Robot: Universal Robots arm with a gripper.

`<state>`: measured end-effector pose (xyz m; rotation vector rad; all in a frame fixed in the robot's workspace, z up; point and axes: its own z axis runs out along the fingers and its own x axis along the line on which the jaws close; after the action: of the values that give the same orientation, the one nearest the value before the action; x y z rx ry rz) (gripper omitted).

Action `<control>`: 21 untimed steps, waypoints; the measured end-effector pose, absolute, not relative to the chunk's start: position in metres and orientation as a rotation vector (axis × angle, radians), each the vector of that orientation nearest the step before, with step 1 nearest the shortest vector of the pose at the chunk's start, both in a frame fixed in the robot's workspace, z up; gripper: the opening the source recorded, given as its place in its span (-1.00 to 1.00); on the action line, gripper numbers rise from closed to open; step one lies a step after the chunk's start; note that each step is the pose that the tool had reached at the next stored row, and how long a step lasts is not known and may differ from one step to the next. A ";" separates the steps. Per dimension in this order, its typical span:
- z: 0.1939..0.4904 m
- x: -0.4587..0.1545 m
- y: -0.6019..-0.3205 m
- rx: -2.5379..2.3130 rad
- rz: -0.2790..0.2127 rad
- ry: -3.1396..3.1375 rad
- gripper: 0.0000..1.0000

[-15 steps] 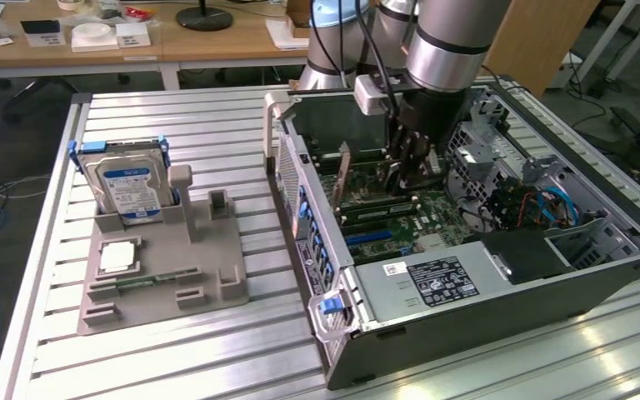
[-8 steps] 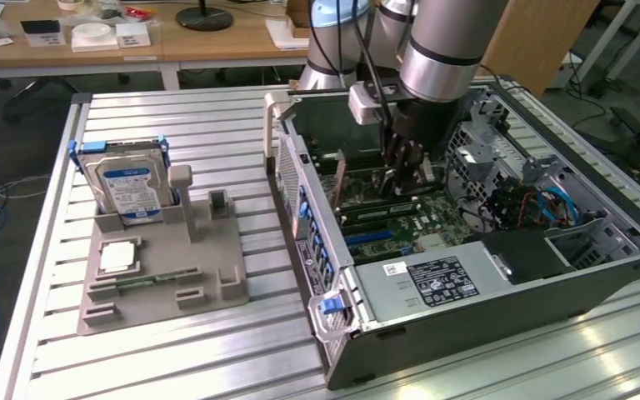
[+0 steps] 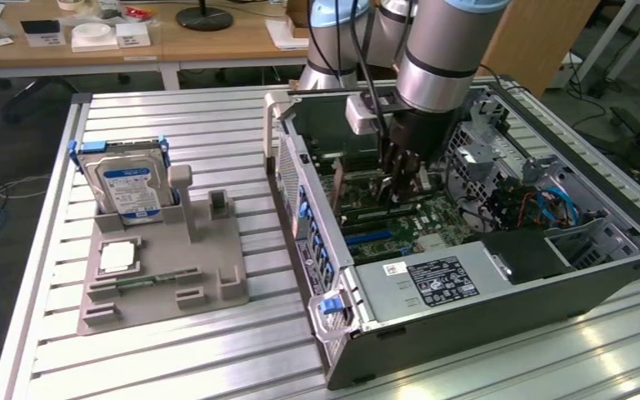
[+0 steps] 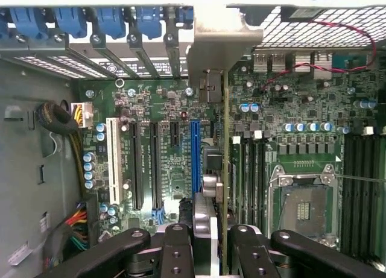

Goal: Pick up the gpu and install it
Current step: 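Insert the gpu into the slot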

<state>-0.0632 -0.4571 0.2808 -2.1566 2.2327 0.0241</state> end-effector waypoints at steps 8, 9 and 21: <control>0.271 -0.066 -0.459 -2.157 0.024 2.233 -0.44; 0.270 -0.067 -0.459 -2.157 0.024 2.233 -0.44; 0.262 -0.067 -0.463 -2.157 0.024 2.233 -0.44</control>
<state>-0.0673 -0.4628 0.2619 -2.1566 2.2329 0.0241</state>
